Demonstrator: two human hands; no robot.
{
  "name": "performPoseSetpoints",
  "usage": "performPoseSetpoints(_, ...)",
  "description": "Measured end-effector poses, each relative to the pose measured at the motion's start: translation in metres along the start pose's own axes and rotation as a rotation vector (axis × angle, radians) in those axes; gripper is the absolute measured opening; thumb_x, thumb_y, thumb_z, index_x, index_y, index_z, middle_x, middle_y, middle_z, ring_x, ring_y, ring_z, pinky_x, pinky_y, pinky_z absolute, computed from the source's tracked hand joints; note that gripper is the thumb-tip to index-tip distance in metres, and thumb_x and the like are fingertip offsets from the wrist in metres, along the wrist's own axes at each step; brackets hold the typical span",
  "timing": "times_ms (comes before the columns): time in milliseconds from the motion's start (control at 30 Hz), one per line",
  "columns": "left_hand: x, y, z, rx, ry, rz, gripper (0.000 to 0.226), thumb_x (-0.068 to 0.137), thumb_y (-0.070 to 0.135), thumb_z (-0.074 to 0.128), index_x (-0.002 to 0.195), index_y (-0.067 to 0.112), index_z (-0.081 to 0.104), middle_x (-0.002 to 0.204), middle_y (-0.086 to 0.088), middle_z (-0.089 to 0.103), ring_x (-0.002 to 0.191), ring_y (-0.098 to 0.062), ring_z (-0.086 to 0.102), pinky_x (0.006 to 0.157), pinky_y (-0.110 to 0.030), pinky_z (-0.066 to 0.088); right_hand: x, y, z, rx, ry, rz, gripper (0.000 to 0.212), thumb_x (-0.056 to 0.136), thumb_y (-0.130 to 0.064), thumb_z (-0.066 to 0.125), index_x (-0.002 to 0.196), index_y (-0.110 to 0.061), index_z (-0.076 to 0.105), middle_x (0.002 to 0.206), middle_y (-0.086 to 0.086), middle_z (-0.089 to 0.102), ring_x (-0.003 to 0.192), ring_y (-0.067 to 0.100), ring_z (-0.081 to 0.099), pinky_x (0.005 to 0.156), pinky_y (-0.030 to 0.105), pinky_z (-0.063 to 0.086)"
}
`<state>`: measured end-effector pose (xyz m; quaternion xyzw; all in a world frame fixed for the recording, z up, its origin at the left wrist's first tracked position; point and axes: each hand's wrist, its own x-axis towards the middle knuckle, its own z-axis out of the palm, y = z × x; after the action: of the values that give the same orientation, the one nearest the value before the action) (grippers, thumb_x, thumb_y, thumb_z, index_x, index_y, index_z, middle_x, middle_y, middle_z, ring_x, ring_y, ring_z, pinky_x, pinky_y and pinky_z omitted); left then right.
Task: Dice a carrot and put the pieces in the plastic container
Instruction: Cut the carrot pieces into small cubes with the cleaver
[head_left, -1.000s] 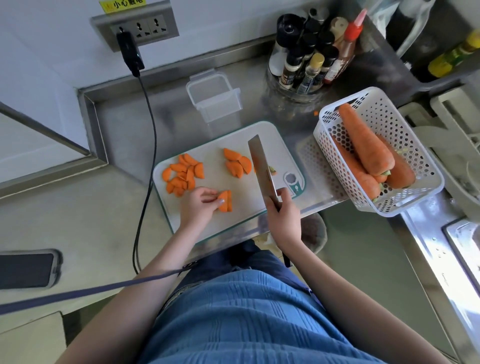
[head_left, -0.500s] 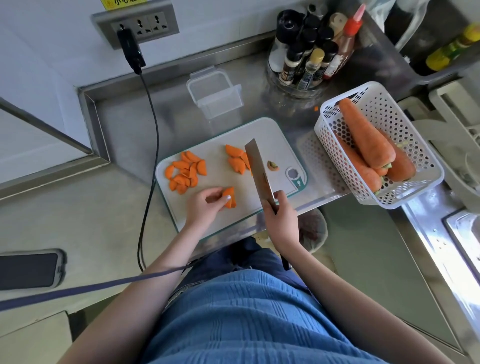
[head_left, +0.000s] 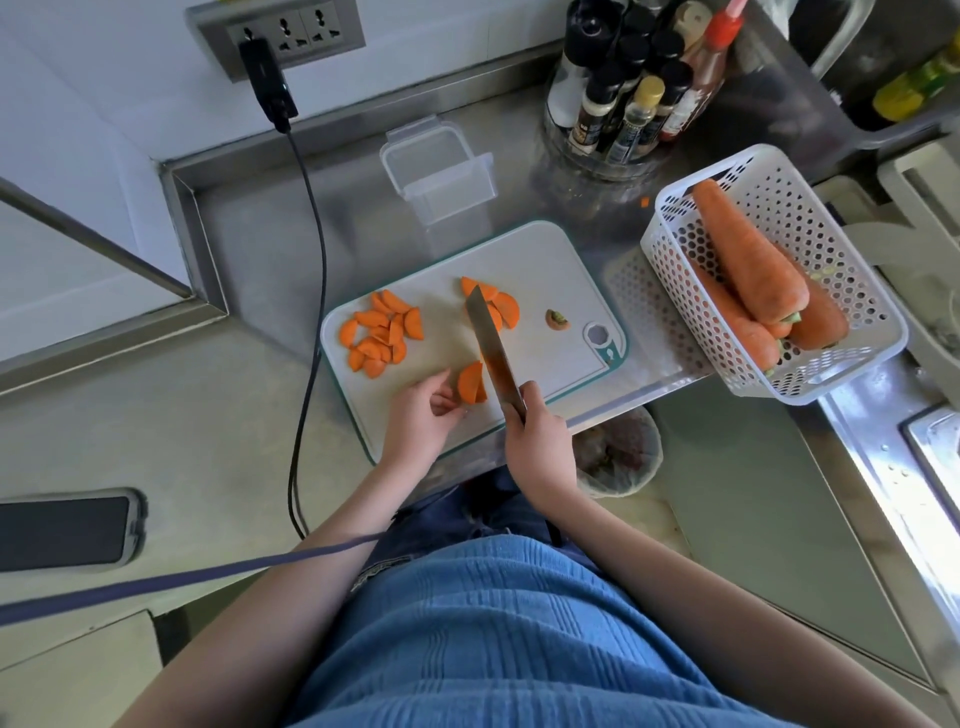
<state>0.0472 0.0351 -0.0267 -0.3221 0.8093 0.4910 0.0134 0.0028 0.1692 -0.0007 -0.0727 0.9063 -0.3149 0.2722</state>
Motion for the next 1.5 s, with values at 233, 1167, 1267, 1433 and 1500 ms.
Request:
performPoseSetpoints(233,0.005,0.003,0.003,0.089,0.065,0.103,0.017,0.074,0.017,0.078,0.084,0.011,0.065,0.072,0.009,0.06,0.067,-0.009,0.057,0.065,-0.02,0.049,-0.001,-0.006,0.014,-0.111,-0.018,-0.015,0.004,0.099,-0.016,0.035,0.097,-0.019,0.033,0.074,0.012,0.057,0.065,0.034,0.054,0.049,0.037,0.043)
performPoseSetpoints(1167,0.011,-0.033,-0.023,0.564,-0.15,0.791,0.041,0.082,0.008,0.039,0.111,0.001,0.067,0.113,-0.012,0.066,0.1,-0.028,0.065,0.072,-0.038,0.058,-0.003,-0.039,0.009,-0.06,-0.03,-0.043,0.009,0.101,-0.021,0.033,0.094,-0.017,0.033,0.072,0.013,0.055,0.06,0.032,0.05,0.046,0.031,0.033)
performPoseSetpoints(1267,0.012,-0.032,-0.025,0.558,-0.164,0.78,0.041,0.082,0.009,0.039,0.111,0.001,0.066,0.113,-0.012,0.066,0.102,-0.028,0.064,0.074,-0.038,0.058,-0.002,-0.039,0.012,-0.083,-0.033,-0.035,0.009,0.102,-0.022,0.032,0.094,-0.018,0.031,0.072,0.014,0.056,0.061,0.033,0.052,0.046,0.032,0.034)
performPoseSetpoints(1433,0.014,-0.032,-0.025,0.539,-0.17,0.772,0.041,0.082,0.011,0.039,0.111,0.001,0.067,0.112,-0.011,0.066,0.102,-0.028,0.064,0.074,-0.039,0.058,-0.001,-0.04,0.017,-0.133,-0.025,-0.026,0.007,0.102,-0.016,0.031,0.095,-0.018,0.029,0.072,0.013,0.055,0.063,0.035,0.054,0.047,0.036,0.038)
performPoseSetpoints(1500,0.014,-0.032,-0.025,0.534,-0.165,0.782,0.04,0.083,0.01,0.039,0.11,0.001,0.067,0.111,-0.011,0.067,0.102,-0.027,0.064,0.075,-0.038,0.058,-0.001,-0.041,0.019,-0.15,-0.023,-0.019,0.008,0.101,-0.014,0.03,0.095,-0.019,0.028,0.072,0.013,0.055,0.064,0.035,0.054,0.047,0.037,0.039)
